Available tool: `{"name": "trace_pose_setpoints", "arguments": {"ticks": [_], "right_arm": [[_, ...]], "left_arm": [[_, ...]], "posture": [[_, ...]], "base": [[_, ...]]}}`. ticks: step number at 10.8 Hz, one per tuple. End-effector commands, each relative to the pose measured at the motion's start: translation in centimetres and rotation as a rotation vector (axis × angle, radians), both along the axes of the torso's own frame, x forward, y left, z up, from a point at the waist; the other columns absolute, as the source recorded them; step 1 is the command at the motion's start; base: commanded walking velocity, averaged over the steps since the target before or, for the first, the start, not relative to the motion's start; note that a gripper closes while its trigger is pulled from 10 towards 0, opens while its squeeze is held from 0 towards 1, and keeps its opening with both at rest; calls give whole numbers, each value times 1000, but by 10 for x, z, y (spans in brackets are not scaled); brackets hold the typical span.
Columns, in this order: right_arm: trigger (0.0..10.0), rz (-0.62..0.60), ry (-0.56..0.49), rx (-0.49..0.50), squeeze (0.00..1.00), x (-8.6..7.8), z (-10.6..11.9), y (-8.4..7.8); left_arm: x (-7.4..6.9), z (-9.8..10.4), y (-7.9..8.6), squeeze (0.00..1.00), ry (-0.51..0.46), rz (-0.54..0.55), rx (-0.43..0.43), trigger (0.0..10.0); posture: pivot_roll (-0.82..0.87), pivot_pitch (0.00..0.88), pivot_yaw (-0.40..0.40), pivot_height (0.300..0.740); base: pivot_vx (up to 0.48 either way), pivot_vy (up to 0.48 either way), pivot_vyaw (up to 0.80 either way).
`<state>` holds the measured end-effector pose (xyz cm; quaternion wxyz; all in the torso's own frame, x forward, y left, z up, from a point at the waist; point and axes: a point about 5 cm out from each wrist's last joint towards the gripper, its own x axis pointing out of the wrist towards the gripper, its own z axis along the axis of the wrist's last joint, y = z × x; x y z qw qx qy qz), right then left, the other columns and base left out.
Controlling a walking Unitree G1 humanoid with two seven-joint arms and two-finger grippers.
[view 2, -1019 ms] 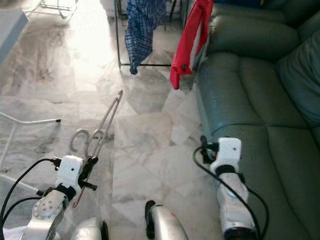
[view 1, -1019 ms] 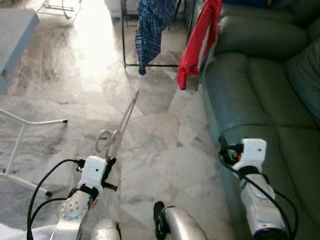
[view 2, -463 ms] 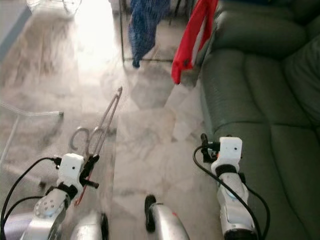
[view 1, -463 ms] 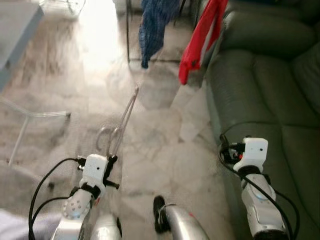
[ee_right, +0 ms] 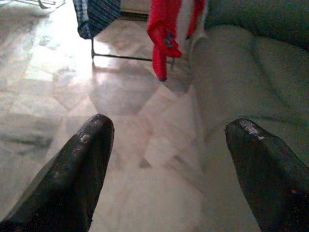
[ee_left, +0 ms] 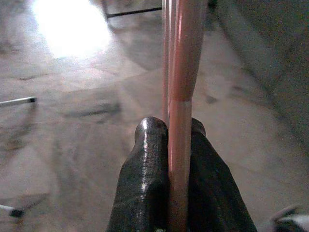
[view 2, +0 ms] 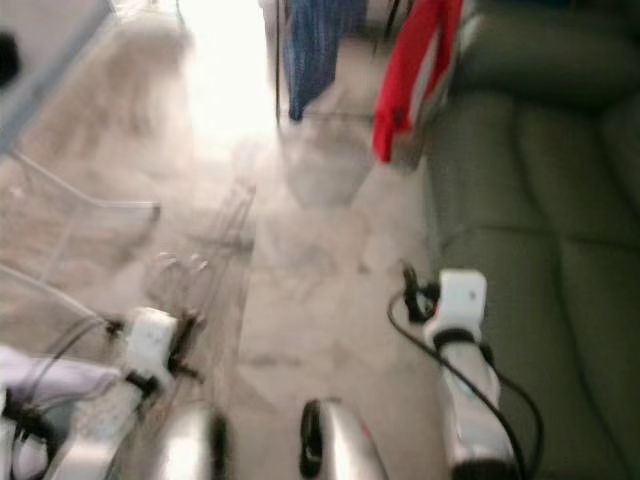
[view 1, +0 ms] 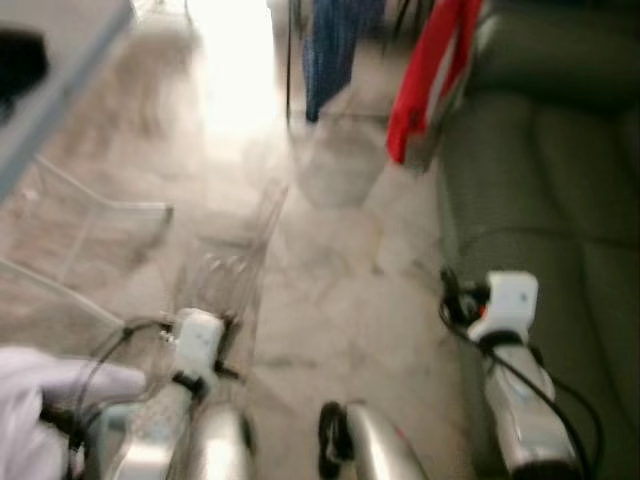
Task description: Hang hanger
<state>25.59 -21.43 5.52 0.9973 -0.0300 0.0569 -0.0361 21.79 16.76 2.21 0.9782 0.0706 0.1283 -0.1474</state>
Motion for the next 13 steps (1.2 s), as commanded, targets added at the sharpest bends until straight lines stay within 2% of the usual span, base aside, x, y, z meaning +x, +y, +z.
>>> {"name": "trace_pose_setpoints", "arguments": {"ticks": [1, 4, 6, 7, 10, 13], "right_arm": [[10000, -17, 8, 7, 0, -3, -1, -2], [10000, -26, 1, 27, 0, -4, -2, 1], [10000, -23, -8, 19, 0, 3, 1, 2], [10000, -28, -22, 25, 0, 6, 4, 2], [10000, 7, -37, 17, 0, 19, 11, 7], [10000, -16, -39, 24, 0, 10, 9, 4]], "left_arm": [[0, 1, 6, 0, 1, 4, 22, 10000], [8, 5, 13, 0, -15, 46, 12, 10000], [16, 11, 15, 0, -55, 61, 13, 10000], [18, 17, 16, 0, -98, 78, -15, 10000], [16, 15, 13, 0, -100, 82, -46, 10000], [18, 14, 5, 0, -89, 22, -91, 10000]], "posture": [[5, 182, -64, 740], [9, 168, -66, 740], [15, 158, -71, 740], [23, 147, -77, 740], [32, 152, -90, 740], [1, 155, -83, 740]], "base": [[-274, 0, 0], [0, 0, 0], [0, 407, 0], [315, 240, 0], [0, 0, 0], [184, 0, 0]]}}
